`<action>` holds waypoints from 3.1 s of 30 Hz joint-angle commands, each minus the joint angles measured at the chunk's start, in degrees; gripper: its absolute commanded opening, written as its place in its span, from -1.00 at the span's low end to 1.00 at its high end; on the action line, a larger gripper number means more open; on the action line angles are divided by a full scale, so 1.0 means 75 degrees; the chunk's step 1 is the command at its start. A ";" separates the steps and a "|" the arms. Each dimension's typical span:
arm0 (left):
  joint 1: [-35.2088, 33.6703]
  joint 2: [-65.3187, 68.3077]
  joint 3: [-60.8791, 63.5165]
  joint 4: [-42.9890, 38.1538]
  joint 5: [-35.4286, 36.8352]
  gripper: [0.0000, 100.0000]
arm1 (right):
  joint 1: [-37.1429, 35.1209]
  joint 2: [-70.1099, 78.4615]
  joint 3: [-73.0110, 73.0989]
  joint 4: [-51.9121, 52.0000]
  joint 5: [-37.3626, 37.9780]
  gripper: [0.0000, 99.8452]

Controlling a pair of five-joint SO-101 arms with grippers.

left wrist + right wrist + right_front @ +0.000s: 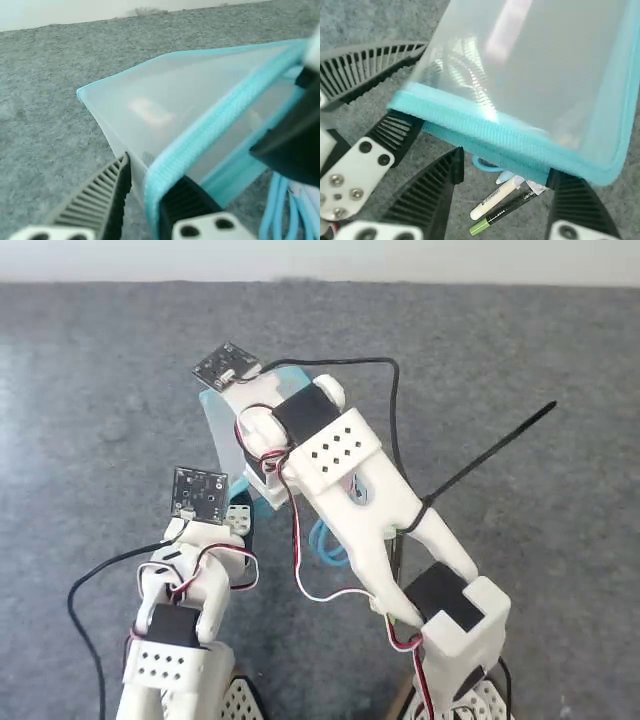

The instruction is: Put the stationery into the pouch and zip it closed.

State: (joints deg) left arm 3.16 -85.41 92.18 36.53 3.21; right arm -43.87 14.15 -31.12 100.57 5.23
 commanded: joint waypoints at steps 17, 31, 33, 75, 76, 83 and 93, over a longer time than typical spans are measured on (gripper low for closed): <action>-0.1817 -0.0070 -0.0486 -0.0164 0.0258 -0.98 | 0.2022 -0.6113 0.9366 -0.3827 0.0692 -0.39; -0.1793 -0.0047 -0.0451 -0.0164 0.0246 -0.98 | 0.2127 -0.4741 1.0632 -0.5562 -0.0223 -0.39; -0.1793 -0.0047 -0.0451 -0.0164 0.0246 -0.98 | 0.2362 -0.4484 1.0655 -0.5503 -0.0223 -0.39; -0.1500 -0.0094 -0.0322 -0.0164 0.0246 -0.98 | 0.4542 -0.3569 0.8076 -0.4355 0.1289 -0.98; -0.1512 -0.0094 -0.0322 -0.0164 0.0246 -0.98 | 0.4542 -0.3276 0.8041 -0.4495 0.1301 -0.98; -0.1512 -0.0094 -0.0322 -0.0164 0.0246 -0.98 | 0.4554 -0.2245 0.8029 -0.5140 0.1301 -0.53; -0.1512 -0.0094 -0.0334 -0.0164 0.0234 -0.98 | 0.4401 -0.2151 0.8358 -0.4624 0.1301 -0.59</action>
State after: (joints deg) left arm -8.18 -85.41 92.18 35.91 4.35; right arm -10.29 -1.93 32.35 65.14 14.29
